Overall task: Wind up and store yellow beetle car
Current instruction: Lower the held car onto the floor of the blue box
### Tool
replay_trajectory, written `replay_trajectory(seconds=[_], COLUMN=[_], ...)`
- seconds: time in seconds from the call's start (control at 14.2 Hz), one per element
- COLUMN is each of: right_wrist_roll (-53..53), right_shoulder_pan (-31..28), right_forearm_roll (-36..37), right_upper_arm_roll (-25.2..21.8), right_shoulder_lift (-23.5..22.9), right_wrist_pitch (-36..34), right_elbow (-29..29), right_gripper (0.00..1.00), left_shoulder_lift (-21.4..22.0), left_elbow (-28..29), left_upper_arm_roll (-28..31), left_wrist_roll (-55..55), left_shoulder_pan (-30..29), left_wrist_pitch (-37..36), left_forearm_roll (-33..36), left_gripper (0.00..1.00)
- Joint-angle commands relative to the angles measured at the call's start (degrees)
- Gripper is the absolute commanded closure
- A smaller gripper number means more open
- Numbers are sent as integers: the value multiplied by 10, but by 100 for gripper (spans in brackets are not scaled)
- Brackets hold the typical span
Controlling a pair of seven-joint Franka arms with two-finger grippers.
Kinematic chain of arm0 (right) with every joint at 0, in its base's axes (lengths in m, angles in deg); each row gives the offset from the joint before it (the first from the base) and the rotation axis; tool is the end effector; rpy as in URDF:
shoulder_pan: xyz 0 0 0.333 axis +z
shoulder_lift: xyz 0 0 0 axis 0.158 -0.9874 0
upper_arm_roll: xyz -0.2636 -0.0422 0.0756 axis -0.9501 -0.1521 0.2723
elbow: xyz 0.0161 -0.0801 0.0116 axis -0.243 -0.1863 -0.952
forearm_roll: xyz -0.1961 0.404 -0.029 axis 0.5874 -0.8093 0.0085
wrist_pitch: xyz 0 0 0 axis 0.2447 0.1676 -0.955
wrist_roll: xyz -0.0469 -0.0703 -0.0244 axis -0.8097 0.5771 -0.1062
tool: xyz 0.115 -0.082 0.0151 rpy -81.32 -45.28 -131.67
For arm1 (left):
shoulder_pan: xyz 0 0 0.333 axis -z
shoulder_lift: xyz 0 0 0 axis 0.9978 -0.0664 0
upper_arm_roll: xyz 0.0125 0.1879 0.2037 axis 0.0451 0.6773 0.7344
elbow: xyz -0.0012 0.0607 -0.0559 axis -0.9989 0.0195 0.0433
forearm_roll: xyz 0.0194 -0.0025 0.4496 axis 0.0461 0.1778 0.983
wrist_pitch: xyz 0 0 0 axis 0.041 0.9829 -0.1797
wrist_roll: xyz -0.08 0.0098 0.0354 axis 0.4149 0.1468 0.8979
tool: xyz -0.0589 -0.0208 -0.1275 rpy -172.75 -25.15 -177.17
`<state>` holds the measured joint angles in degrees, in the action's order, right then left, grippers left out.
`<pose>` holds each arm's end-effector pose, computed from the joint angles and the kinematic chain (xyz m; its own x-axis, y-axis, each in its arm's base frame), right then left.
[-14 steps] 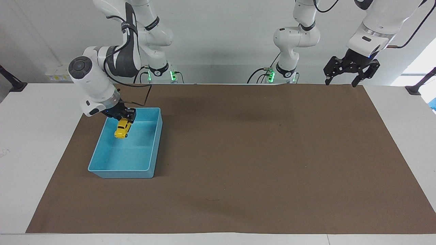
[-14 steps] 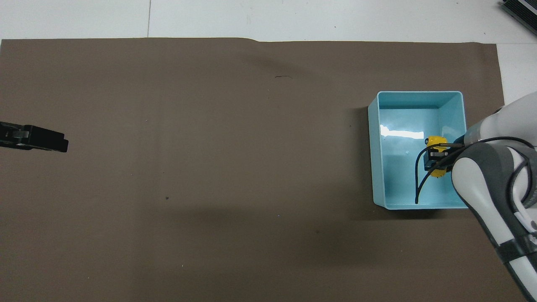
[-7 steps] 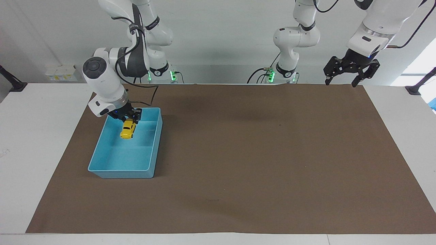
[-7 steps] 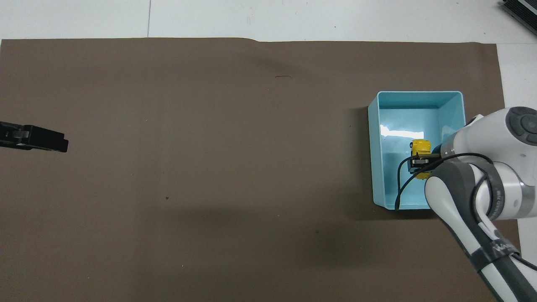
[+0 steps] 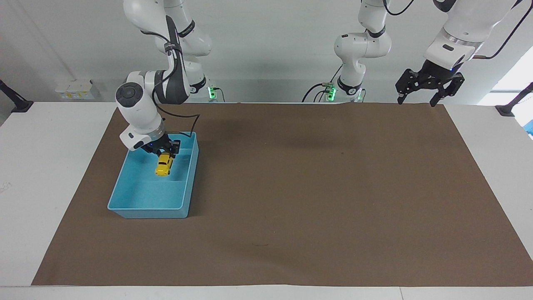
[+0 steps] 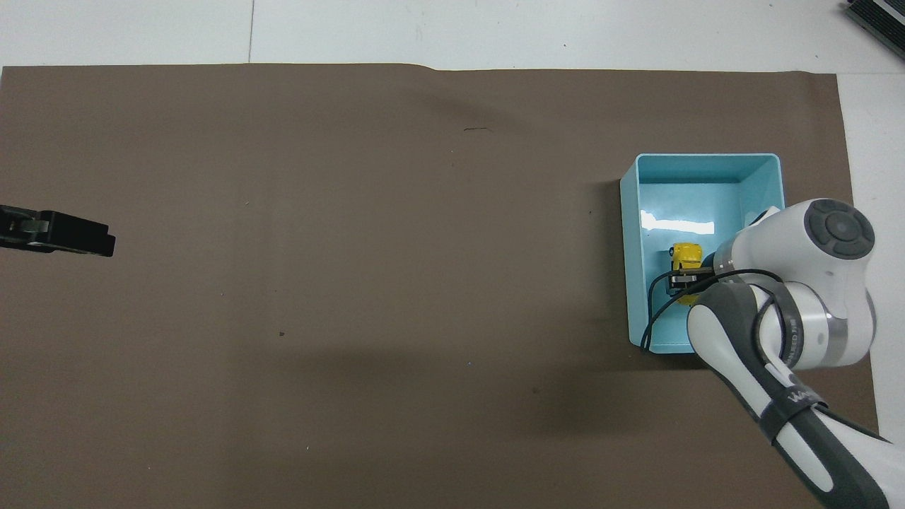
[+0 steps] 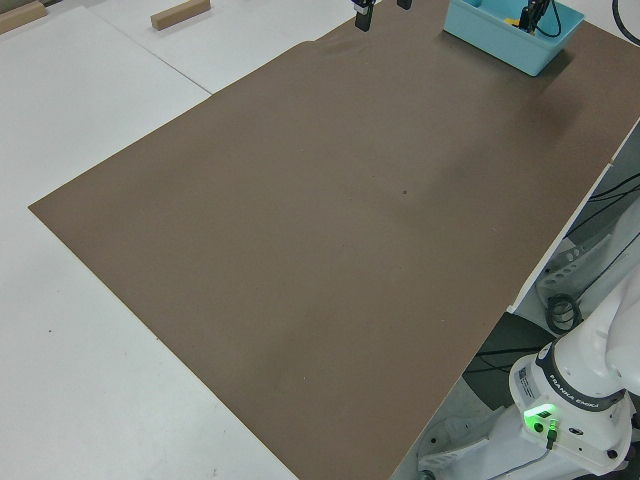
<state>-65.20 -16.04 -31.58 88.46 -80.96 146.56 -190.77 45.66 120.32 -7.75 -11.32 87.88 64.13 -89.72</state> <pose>0.5668 -0.0035 0.2065 0.9946 -0.0243 -0.1011 -0.0207 -0.9991 0.0365 0.5890 -0.0642 0.5945 0.9898 -0.1416 0.0183 -0.1420 -0.9897 0.0203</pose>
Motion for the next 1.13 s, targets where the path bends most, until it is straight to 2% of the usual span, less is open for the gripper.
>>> replay_trajectory(seconds=[0.0, 0.21, 0.28, 0.35, 0.42, 0.71, 0.85, 1.06], right_wrist_roll=[8, 10, 9, 10, 17, 31, 32, 32], right_shoulder_pan=[-3, -3, -2, -1, -1, -1, -1, -2], right_forearm_roll=[6, 6, 6, 6, 6, 6, 6, 6], right_upper_arm_roll=[1, 1, 1, 1, 1, 1, 2, 7], right_shoulder_lift=[0, -1, -3, -4, -4, 4, 12, 36], right_wrist_pitch=[26, 29, 29, 29, 29, 14, -30, -61], right_elbow=[-20, -21, -21, -19, -17, 6, 38, 69], right_gripper=[100, 100, 82, 3, 0, 0, 0, 0], left_shoulder_lift=[9, 9, 9, 9, 9, 9, 9, 9], left_elbow=[6, 6, 7, 6, 7, 6, 6, 6], left_upper_arm_roll=[-5, -5, -5, -5, -5, -5, -5, -5], left_wrist_roll=[-5, -5, -5, -5, -5, -5, -5, -5], left_shoulder_pan=[-11, -11, -11, -11, -11, -11, -11, -11], left_wrist_pitch=[-4, -4, -4, -4, -4, -4, -4, -4], left_forearm_roll=[-7, -7, -7, -7, -7, -7, -7, -7], left_gripper=[0, 0, 0, 0, 0, 0, 0, 0])
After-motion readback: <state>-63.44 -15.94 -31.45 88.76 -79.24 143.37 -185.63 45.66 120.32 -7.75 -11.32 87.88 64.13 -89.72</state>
